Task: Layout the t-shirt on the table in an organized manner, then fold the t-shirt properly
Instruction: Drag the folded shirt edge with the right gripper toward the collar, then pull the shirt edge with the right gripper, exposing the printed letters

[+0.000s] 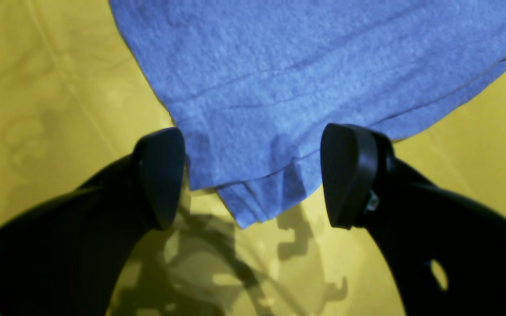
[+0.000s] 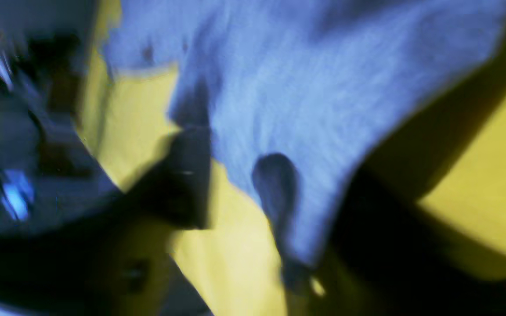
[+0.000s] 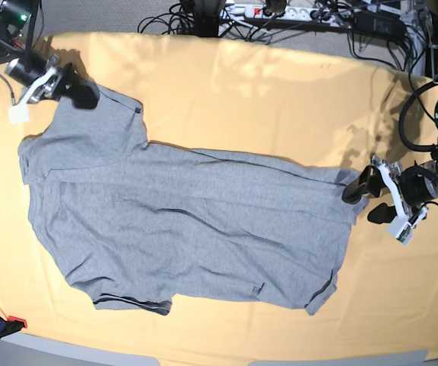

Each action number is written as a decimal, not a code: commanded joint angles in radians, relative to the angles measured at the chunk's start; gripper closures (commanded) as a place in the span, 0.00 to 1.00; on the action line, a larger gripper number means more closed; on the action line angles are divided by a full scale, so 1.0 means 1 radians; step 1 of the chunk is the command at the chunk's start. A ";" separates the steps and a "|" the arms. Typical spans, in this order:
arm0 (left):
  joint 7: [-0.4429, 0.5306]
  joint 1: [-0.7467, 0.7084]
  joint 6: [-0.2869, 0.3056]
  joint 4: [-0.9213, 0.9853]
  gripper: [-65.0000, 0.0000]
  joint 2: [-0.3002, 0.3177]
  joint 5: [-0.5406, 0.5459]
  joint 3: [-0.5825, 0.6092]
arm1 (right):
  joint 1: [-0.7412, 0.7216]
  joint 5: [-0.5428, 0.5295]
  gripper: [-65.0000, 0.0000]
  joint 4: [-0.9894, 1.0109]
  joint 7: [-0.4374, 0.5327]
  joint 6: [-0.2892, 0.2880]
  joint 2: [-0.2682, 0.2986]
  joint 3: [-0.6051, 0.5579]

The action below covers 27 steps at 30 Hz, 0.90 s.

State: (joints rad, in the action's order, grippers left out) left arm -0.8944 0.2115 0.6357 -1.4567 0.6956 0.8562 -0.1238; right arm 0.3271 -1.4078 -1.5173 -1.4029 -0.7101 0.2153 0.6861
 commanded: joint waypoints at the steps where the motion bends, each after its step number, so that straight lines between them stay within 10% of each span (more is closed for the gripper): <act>1: 0.018 0.021 -0.001 -0.013 0.26 0.022 0.018 -0.011 | -0.013 0.001 0.84 -0.006 0.007 0.012 0.010 0.004; 3: 0.018 0.021 -0.001 -0.013 0.26 0.022 0.021 -0.011 | -0.035 0.002 1.00 -0.006 0.007 0.012 0.019 0.004; 20: -0.005 0.019 -0.001 -0.013 0.26 0.022 0.069 -0.011 | -0.340 -0.068 1.00 -0.192 0.007 0.012 0.040 -0.030; 27: -0.005 0.019 -0.001 -0.013 0.26 0.022 0.069 -0.011 | -0.473 0.243 1.00 -0.191 0.092 0.012 0.040 -0.201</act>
State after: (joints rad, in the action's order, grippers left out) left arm -0.9173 0.2108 0.6357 -1.4570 0.6979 0.9062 -0.1238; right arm -0.1272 -1.1328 -1.6905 -1.3281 -0.6964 0.2382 0.4797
